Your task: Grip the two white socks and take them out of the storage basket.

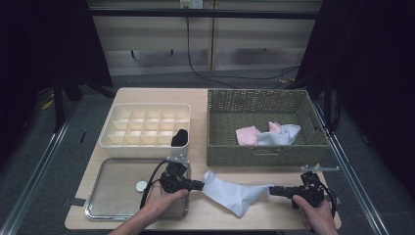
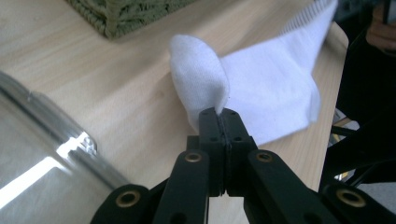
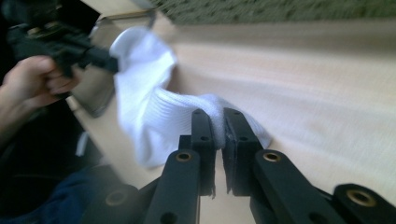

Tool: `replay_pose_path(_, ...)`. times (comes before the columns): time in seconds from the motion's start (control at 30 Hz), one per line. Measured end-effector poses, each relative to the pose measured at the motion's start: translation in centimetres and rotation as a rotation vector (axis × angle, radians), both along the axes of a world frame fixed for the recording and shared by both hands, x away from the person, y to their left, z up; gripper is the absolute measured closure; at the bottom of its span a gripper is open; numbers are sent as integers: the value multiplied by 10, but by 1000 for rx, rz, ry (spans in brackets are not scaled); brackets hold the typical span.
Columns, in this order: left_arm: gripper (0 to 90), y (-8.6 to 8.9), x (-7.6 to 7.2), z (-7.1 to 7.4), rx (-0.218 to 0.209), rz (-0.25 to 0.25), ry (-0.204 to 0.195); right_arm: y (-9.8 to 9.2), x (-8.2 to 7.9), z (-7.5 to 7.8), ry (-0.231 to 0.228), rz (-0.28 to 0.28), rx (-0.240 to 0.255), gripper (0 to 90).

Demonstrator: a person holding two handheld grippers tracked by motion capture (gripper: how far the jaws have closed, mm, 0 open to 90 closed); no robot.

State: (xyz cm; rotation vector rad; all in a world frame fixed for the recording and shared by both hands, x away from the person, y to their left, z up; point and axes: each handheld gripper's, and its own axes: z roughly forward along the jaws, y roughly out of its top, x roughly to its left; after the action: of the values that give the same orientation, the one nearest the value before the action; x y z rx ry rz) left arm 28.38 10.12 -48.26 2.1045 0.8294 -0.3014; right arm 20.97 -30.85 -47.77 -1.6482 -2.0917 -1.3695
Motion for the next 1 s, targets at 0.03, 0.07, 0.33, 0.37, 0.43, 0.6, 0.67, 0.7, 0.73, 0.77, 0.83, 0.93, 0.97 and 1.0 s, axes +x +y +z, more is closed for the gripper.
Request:
replay_pose_path(0.03, 893, 2, -1, 1, -5, 0, 6, 2, 4, 0, -4, 6, 1, 834)
replay_pose_path(0.07, 893, 2, -1, 1, -5, 0, 6, 2, 4, 0, -4, 6, 1, 834)
replay_pose_path(0.33, 875, 18, 8, 1, 1, 31, 1, 13, 32, -2, -29, -32, -46, 756)
replay_pose_path(0.37, 868, 20, 8, 0, 0, 39, -3, 14, 34, -3, -31, -38, -53, 739)
replay_pose_path(0.43, 838, 23, 10, 0, -1, 53, -8, 15, 37, -7, -25, -60, -65, 691)
replay_pose_path(0.6, 760, 26, 15, 4, -14, 73, -19, 20, 43, -11, -19, -54, -94, 672)
replay_pose_path(0.67, 724, 28, 17, 8, -23, 85, -32, 22, 47, -11, -30, -54, -108, 665)
replay_pose_path(0.7, 714, 29, 18, 9, -26, 89, -36, 24, 49, -12, -28, -57, -114, 669)
replay_pose_path(0.73, 702, 30, 19, 11, -18, 99, -47, 25, 50, -12, -30, -53, -117, 669)
replay_pose_path(0.77, 678, 31, 20, 11, -15, 108, -49, 28, 51, -13, -33, -50, -130, 668)
replay_pose_path(0.83, 666, 34, 23, 9, -10, 121, -43, 32, 51, -17, -29, -39, -157, 664)
replay_pose_path(0.93, 651, 35, 24, 3, 22, 116, -31, 32, 51, -18, -38, -40, -186, 657)
replay_pose_path(0.97, 648, 34, 24, 2, 29, 113, -32, 31, 51, -19, -42, -45, -183, 660)
replay_pose_path(1.0, 659, 33, 24, 1, 45, 109, -42, 32, 51, -19, -45, -49, -188, 666)
